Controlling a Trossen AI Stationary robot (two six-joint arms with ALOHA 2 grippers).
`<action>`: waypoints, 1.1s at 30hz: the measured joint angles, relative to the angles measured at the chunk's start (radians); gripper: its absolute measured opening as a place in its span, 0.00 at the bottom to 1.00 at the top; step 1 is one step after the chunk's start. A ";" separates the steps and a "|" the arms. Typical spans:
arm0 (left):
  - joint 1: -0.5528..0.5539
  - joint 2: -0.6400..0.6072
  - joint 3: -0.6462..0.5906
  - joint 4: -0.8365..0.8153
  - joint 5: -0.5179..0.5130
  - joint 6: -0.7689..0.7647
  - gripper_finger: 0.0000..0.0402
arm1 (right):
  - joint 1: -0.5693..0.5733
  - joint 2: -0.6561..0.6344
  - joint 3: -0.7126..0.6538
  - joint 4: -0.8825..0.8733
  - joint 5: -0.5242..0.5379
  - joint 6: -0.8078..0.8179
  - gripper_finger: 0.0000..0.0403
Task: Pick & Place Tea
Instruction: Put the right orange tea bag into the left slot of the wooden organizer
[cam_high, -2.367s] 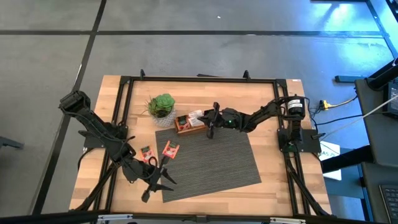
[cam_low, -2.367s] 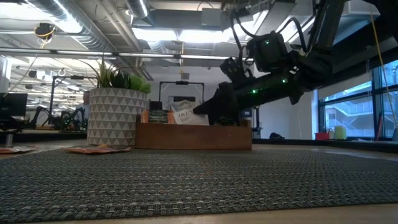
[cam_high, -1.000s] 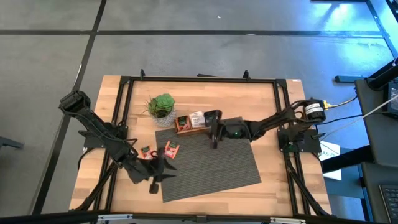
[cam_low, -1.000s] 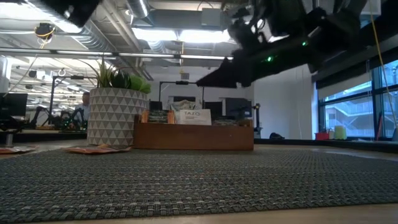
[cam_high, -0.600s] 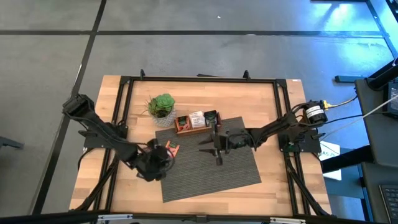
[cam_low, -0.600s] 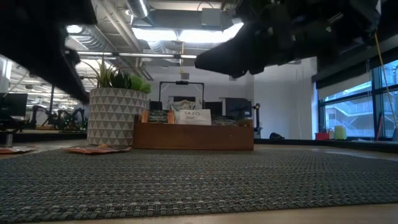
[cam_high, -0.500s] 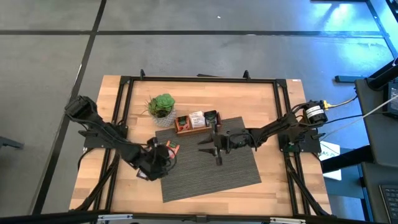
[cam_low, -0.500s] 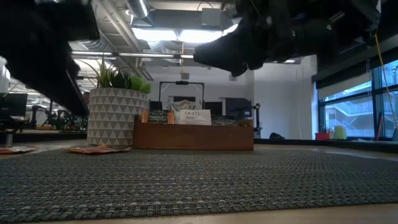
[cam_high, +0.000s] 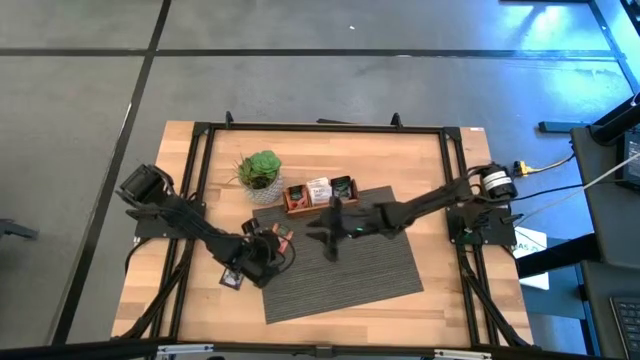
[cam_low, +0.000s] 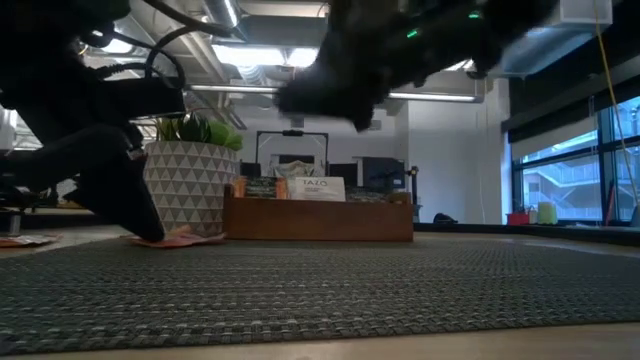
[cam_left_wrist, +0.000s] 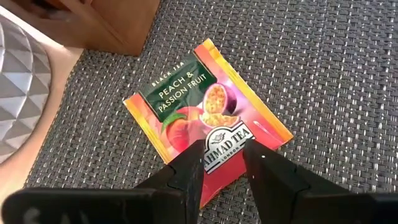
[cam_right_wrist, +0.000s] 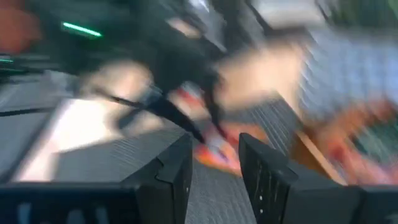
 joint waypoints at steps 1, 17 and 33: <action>-0.006 0.002 0.000 0.003 -0.003 0.000 0.29 | -0.009 0.014 0.044 -0.105 0.029 0.050 0.33; -0.118 0.010 -0.005 0.040 -0.055 -0.007 0.28 | -0.037 0.273 0.340 -0.293 -0.079 0.155 0.49; -0.128 0.010 -0.006 0.051 -0.069 -0.004 0.28 | -0.060 0.370 0.408 -0.315 -0.123 0.403 0.70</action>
